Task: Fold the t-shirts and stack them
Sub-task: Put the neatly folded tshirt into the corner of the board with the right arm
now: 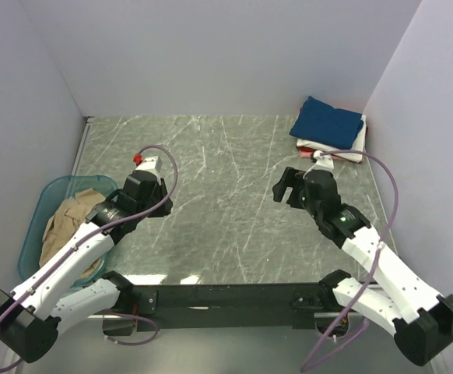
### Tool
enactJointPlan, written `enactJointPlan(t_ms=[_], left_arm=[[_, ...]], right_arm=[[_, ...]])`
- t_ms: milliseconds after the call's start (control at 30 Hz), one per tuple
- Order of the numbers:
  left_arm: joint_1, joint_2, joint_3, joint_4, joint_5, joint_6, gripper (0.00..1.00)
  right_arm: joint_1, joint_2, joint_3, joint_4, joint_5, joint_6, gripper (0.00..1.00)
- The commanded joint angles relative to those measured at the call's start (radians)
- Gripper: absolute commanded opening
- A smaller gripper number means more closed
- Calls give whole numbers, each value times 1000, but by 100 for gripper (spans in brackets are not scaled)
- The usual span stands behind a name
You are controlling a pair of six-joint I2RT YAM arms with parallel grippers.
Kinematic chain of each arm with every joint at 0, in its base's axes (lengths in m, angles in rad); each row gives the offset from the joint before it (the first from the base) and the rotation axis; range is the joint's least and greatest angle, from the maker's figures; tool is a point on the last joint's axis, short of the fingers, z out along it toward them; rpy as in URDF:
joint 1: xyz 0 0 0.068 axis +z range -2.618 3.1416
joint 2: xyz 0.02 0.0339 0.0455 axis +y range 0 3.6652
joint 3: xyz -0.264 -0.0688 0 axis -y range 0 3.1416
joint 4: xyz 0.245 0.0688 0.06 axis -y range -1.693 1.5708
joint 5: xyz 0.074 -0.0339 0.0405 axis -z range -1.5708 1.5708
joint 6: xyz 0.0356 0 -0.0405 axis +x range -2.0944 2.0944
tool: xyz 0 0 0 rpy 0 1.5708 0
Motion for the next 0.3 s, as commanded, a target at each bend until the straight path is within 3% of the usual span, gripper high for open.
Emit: enactJointPlan(t_ms=[0, 267], left_arm=[[15, -41, 11, 4, -37, -15, 26], [24, -71, -3, 12, -60, -20, 27]], right_arm=[[3, -52, 10, 6, -64, 0, 91], [3, -107, 7, -29, -108, -22, 93]])
